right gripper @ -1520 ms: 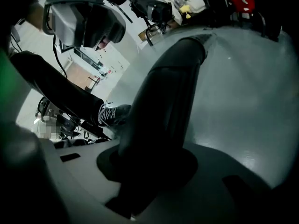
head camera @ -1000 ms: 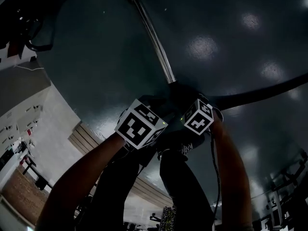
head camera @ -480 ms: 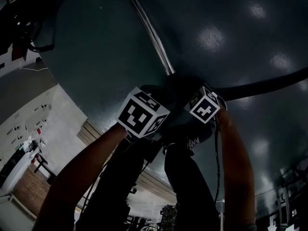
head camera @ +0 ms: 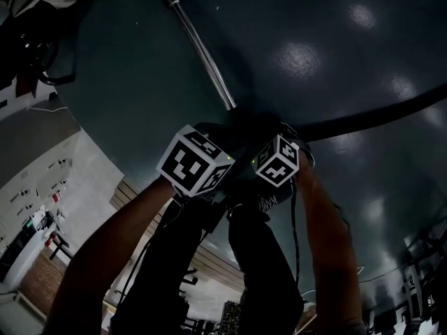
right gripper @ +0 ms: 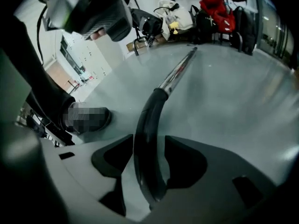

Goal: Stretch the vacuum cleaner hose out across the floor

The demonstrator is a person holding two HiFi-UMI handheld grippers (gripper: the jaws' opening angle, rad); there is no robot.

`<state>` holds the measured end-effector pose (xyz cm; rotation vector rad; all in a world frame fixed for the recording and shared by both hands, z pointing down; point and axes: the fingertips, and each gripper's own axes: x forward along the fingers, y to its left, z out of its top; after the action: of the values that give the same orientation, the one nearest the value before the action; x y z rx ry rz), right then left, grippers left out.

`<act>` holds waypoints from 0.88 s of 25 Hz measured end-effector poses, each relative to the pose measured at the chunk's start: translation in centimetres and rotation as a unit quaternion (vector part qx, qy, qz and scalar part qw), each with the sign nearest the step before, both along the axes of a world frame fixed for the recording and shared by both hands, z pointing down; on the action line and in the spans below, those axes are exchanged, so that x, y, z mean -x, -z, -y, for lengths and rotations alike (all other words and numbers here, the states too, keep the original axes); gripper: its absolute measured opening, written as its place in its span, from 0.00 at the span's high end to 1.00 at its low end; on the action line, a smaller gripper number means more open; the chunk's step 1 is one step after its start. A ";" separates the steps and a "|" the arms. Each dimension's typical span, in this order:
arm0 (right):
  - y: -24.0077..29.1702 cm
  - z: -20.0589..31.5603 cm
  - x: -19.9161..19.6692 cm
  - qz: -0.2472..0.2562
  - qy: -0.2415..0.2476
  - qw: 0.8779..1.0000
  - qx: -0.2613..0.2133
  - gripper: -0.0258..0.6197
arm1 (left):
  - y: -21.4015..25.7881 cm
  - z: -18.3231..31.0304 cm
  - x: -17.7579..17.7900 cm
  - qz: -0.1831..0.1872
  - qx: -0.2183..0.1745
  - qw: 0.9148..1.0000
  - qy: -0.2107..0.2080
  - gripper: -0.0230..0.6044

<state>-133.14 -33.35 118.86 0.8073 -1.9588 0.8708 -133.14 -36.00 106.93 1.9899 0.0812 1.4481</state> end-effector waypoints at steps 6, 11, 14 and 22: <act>3.3 0.2 -4.4 0.020 -0.119 0.993 0.018 0.66 | 2.8 -0.1 -1.2 -0.019 -0.002 1.000 -0.015 0.67; 13.4 -1.4 -7.4 0.090 -0.182 0.979 -0.015 0.66 | 8.3 -0.8 -2.4 -0.062 -0.012 0.997 -0.043 0.70; 21.0 -1.5 -9.3 0.083 -0.205 0.974 -0.052 0.73 | 13.5 -0.7 -4.3 -0.104 -0.030 0.993 -0.052 0.78; 41.0 -0.5 -9.7 0.094 -0.312 0.934 -0.145 0.84 | 30.2 0.7 -6.8 -0.209 -0.075 0.973 -0.063 0.95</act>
<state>-123.42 -32.84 77.90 1.6313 -2.0494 1.0563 -126.31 -36.66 76.71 2.4284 0.2928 1.1137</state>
